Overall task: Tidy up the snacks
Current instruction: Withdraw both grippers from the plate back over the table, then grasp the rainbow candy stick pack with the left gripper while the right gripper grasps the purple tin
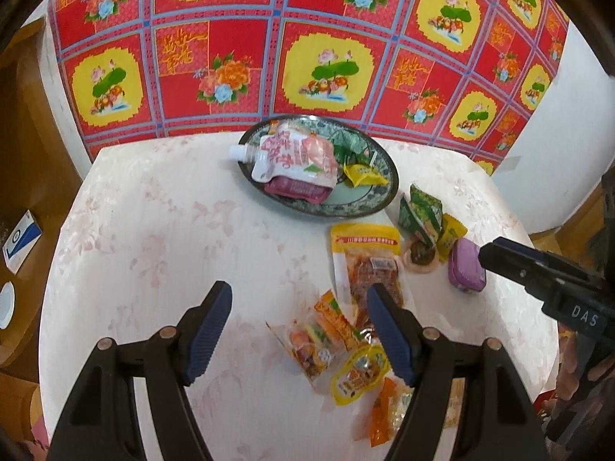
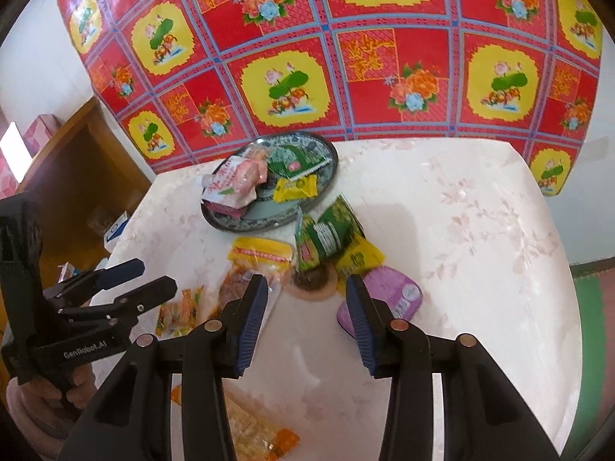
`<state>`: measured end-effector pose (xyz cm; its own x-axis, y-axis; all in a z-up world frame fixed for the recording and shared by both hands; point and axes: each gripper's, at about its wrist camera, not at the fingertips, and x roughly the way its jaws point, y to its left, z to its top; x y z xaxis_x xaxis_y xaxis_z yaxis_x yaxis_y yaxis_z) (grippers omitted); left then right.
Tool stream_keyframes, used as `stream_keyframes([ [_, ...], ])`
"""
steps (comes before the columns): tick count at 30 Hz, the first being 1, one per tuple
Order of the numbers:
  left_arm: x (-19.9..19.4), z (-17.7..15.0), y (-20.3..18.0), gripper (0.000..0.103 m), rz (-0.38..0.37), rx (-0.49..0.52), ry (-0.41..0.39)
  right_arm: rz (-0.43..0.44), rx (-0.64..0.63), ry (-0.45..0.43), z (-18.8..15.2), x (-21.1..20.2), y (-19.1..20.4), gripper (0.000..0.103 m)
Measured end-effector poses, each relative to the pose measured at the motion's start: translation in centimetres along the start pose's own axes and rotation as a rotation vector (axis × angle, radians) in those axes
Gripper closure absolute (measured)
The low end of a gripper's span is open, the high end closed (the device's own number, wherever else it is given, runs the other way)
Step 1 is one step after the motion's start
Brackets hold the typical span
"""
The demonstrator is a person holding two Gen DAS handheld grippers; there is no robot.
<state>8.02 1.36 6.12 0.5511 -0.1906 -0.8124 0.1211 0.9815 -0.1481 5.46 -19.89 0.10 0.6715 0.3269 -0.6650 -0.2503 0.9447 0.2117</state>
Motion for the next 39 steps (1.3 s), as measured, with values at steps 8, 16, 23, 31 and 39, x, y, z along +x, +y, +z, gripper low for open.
stream_keyframes([
  [8, 0.3, -1.2, -0.2, 0.027, 0.002, 0.003, 0.033, -0.017, 0.028, 0.003, -1.1, -0.5, -1.4, 0.059],
  [16, 1.0, -1.6, 0.0, 0.027, 0.02, -0.01, 0.054, -0.063, 0.041, -0.006, -1.7, -0.4, -2.7, 0.059],
  [23, 1.6, -1.7, -0.1, 0.027, 0.022, -0.024, 0.063, -0.094, 0.057, 0.008, -2.0, 0.4, -3.7, 0.047],
  [31, 1.7, -1.7, -0.1, 0.035, -0.001, -0.031, 0.061, -0.079, 0.033, 0.03, -2.0, 2.0, -2.8, 0.041],
  [39, 2.1, -2.0, -0.6, 0.054, -0.02, -0.008, 0.064, -0.101, 0.039, 0.028, -1.9, 3.1, -3.0, 0.035],
])
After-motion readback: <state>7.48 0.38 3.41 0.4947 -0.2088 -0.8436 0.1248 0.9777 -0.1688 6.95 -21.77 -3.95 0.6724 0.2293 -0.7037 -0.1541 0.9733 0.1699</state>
